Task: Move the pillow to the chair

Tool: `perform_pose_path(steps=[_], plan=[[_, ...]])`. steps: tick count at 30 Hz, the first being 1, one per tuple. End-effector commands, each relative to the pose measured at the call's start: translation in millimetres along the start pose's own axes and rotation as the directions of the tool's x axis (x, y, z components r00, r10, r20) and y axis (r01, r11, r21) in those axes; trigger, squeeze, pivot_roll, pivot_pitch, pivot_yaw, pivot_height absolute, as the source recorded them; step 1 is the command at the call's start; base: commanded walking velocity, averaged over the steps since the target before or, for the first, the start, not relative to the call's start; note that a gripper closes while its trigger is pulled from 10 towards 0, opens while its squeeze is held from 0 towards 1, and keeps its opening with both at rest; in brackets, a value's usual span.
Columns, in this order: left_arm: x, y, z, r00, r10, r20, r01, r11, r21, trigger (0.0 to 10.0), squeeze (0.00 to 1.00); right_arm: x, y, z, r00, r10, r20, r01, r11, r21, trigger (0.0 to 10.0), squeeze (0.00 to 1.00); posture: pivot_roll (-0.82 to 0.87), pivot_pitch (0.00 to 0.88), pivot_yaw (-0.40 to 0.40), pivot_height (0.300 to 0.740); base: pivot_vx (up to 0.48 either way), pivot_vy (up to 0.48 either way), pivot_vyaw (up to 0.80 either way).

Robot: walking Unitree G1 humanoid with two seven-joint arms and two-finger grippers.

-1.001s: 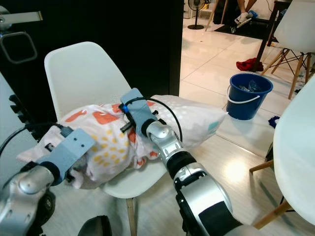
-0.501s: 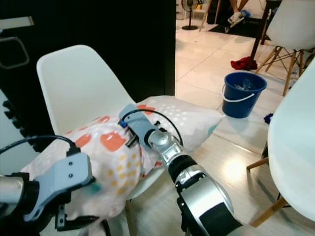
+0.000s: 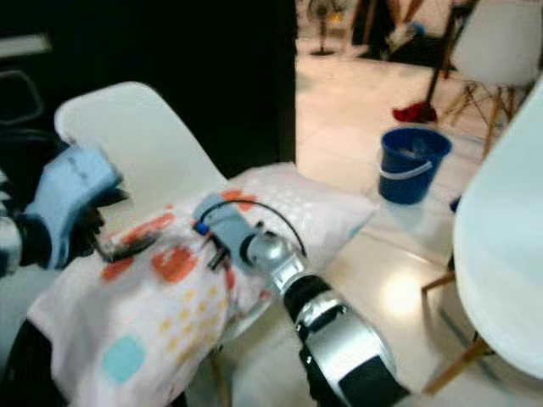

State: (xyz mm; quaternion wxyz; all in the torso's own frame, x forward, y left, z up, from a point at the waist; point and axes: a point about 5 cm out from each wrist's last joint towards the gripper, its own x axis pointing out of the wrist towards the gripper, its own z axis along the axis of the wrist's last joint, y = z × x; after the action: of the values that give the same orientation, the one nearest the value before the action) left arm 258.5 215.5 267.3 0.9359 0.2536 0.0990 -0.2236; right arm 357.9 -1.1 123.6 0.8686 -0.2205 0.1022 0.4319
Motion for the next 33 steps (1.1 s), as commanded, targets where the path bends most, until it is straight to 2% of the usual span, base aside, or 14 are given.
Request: perform_pose_path(steps=[1,2,4,5,7,9,11,13,18,22,24,28,29,33], plan=[[7.1,10.5,-15,0.988,0.146,-0.051,-0.15,0.983,-0.102,10.0,0.88,0.8,3.5,-4,0.999,0.021,-0.03,-0.02,1.0,0.008,10.0,0.2,0.09,0.013,-0.002,0.509,0.0,0.0,0.0],[14.4,10.6,-30,0.976,0.203,-0.081,-0.215,0.959,-0.184,10.0,0.62,0.0,2.6,-6,0.999,0.022,-0.048,-0.022,1.0,0.015,10.0,1.0,0.08,0.013,0.0,0.509,0.0,0.0,0.0],[19.6,9.1,-41,0.965,0.236,-0.11,-0.257,0.937,-0.238,10.0,0.62,-0.6,2.0,-8,0.998,0.024,-0.06,-0.022,1.0,0.021,10.0,1.0,0.08,0.013,0.0,0.509,0.0,0.0,0.0],[24.3,4.0,-51,0.961,0.239,-0.137,-0.27,0.919,-0.287,10.0,0.56,-1.6,-0.7,-10,0.997,0.01,-0.073,-0.007,0.999,0.037,10.0,1.0,0.08,0.012,0.0,0.509,0.0,0.0,0.0],[24.3,4.0,-51,0.961,0.239,-0.137,-0.27,0.919,-0.287,10.0,0.56,-1.6,-0.7,-10,0.997,0.01,-0.073,-0.007,0.999,0.037,10.0,1.0,0.08,0.012,0.0,0.509,0.0,0.0,0.0],[35.5,-15.4,-64,0.976,0.161,-0.145,-0.206,0.893,-0.399,10.0,0.48,-5.3,-9.4,-14,0.995,-0.028,-0.097,0.037,0.995,0.09,10.0,1.0,0.08,0.013,-0.001,0.509,0.0,0.0,0.0],[35.5,-15.4,-64,0.976,0.161,-0.145,-0.206,0.893,-0.399,10.0,0.48,-5.3,-9.4,-14,0.995,-0.028,-0.097,0.037,0.995,0.09,10.0,1.0,0.08,0.013,-0.001,0.509,0.0,0.0,0.0],[44.6,-29.5,-70,0.984,0.1,-0.151,-0.162,0.856,-0.49,10.0,0.4,-8.9,-17.4,-14,0.994,-0.051,-0.092,0.065,0.987,0.148,10.0,1.0,0.07,0.013,-0.003,0.509,0.0,0.0,0.0],[48.8,-33.5,-75,0.977,0.107,-0.182,-0.181,0.867,-0.464,10.0,0.4,-12.6,-25.8,-10,0.995,-0.07,-0.065,0.081,0.976,0.2,10.0,1.0,0.07,0.012,-0.002,0.509,0.0,0.0,0.0],[51.9,-42.1,-81,0.976,0.067,-0.205,-0.148,0.901,-0.407,10.0,0.36,-17.8,-35.4,-6,0.996,-0.079,-0.051,0.089,0.969,0.229,10.0,1.0,0.07,0.012,-0.003,0.509,0.0,0.0,0.0],[52.1,-47.0,-83,0.976,0.046,-0.211,-0.123,0.923,-0.366,10.0,0.17,-21.1,-40.7,-8,0.993,-0.093,-0.077,0.108,0.969,0.224,10.0,1.0,0.06,0.012,-0.003,0.509,0.0,0.0,0.0],[52.3,-57.6,-87,0.976,-0.006,-0.216,-0.061,0.951,-0.304,10.0,0.12,-32.5,-60.2,-8,0.981,-0.169,-0.091,0.186,0.954,0.236,10.0,1.0,0.06,0.01,-0.007,0.509,0.0,0.0,0.0],[52.3,-60.3,-88,0.974,-0.019,-0.224,-0.045,0.96,-0.276,10.0,0.0,-38.2,-68.6,-8,0.976,-0.2,-0.088,0.216,0.941,0.26,10.0,1.0,0.06,0.01,-0.007,0.509,0.0,0.0,0.0],[53.0,-63.2,-93,0.97,-0.029,-0.242,-0.03,0.972,-0.233,10.0,0.0,-47.7,-79.9,-9,0.969,-0.233,-0.08,0.247,0.919,0.308,10.0,1.0,0.05,0.005,-0.004,0.509,0.0,0.0,0.0]])
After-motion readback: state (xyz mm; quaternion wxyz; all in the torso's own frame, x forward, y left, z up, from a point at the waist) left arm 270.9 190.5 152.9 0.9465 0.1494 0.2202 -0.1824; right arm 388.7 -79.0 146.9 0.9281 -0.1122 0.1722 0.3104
